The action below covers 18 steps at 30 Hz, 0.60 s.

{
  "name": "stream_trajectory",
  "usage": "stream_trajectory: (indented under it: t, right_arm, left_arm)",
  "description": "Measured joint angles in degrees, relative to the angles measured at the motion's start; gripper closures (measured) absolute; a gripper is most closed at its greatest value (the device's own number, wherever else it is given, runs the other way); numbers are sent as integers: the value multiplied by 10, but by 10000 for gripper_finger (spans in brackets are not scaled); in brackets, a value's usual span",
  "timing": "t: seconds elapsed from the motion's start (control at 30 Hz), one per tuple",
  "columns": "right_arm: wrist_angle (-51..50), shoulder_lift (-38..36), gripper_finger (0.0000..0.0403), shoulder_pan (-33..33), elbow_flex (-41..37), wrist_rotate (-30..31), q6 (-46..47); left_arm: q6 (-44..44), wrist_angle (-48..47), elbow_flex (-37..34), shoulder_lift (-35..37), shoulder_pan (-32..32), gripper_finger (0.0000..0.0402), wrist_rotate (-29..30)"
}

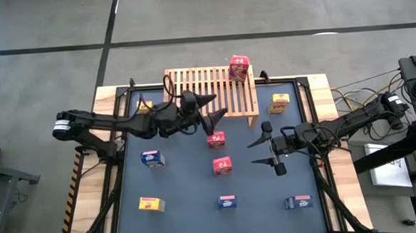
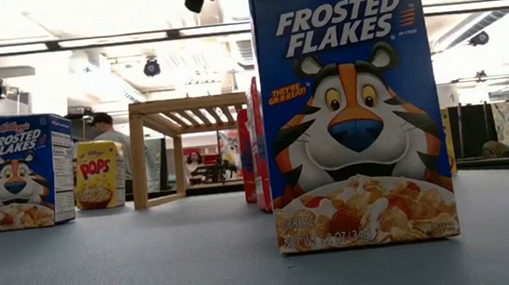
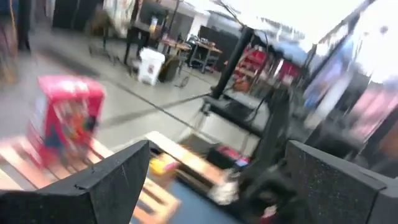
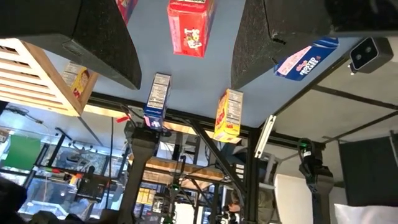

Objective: Stack cereal on shelf
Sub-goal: Put the top blue cereal box on the shelf

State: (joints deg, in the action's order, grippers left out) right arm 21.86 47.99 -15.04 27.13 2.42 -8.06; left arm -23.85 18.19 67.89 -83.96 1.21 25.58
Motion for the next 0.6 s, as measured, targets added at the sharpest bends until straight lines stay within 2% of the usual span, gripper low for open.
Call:
stream_trajectory:
  t: [0.07,0.13,0.23,0.4,0.6]
  right_arm:
    - [-3,0,165,0,1,0,2]
    - [-5,0,165,-1,1,1,5]
    - [-6,0,165,-5,1,0,3]
    - [-6,0,165,-10,1,0,0]
    - [-6,0,165,-10,2,0,0]
  left_arm:
    - [-71,-34,11,2,-1,43,-1]
    - [-82,-80,20,9,-3,43,4]
    - [-71,-104,25,15,-4,43,37]
    - [-7,-130,19,39,-4,43,37]
    - [-4,-203,7,93,1,43,38]
